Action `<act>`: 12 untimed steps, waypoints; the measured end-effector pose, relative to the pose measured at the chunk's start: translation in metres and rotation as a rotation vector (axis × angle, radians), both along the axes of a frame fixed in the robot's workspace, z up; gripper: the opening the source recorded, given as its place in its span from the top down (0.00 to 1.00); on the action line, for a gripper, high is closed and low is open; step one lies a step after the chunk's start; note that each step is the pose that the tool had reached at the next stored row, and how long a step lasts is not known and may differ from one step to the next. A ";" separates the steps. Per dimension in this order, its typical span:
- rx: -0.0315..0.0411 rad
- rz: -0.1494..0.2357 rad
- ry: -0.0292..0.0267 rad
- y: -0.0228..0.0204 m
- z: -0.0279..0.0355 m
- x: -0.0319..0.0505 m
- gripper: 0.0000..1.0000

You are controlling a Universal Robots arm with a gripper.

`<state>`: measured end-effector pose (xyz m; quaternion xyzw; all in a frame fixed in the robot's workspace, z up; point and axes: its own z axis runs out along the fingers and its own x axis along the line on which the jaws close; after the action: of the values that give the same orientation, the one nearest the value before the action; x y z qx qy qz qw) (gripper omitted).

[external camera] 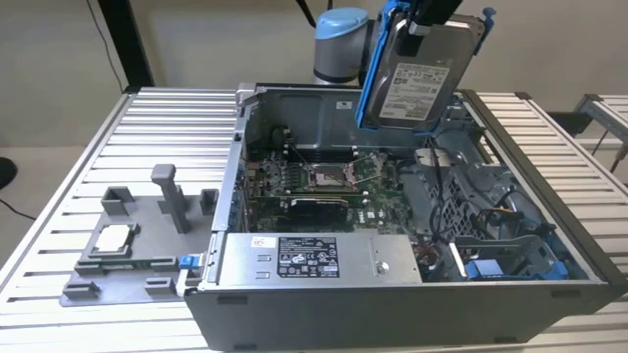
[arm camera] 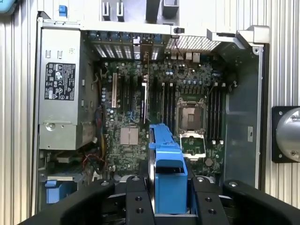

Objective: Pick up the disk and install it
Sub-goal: 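Pick up the disk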

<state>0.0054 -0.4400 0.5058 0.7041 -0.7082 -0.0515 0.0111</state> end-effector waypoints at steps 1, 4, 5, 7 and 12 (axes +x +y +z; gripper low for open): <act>0.0000 0.000 0.0000 -0.0016 0.0000 0.0016 1.00; -0.0001 0.000 0.0000 -0.0065 0.0000 0.0065 1.00; 0.0001 0.000 0.0000 -0.0084 0.0000 0.0085 1.00; 0.0000 0.000 0.0001 -0.0120 0.0000 0.0123 1.00; 0.0000 0.000 0.0003 -0.0225 0.0000 0.0225 1.00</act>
<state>0.0279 -0.4625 0.5058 0.7041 -0.7082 -0.0516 0.0112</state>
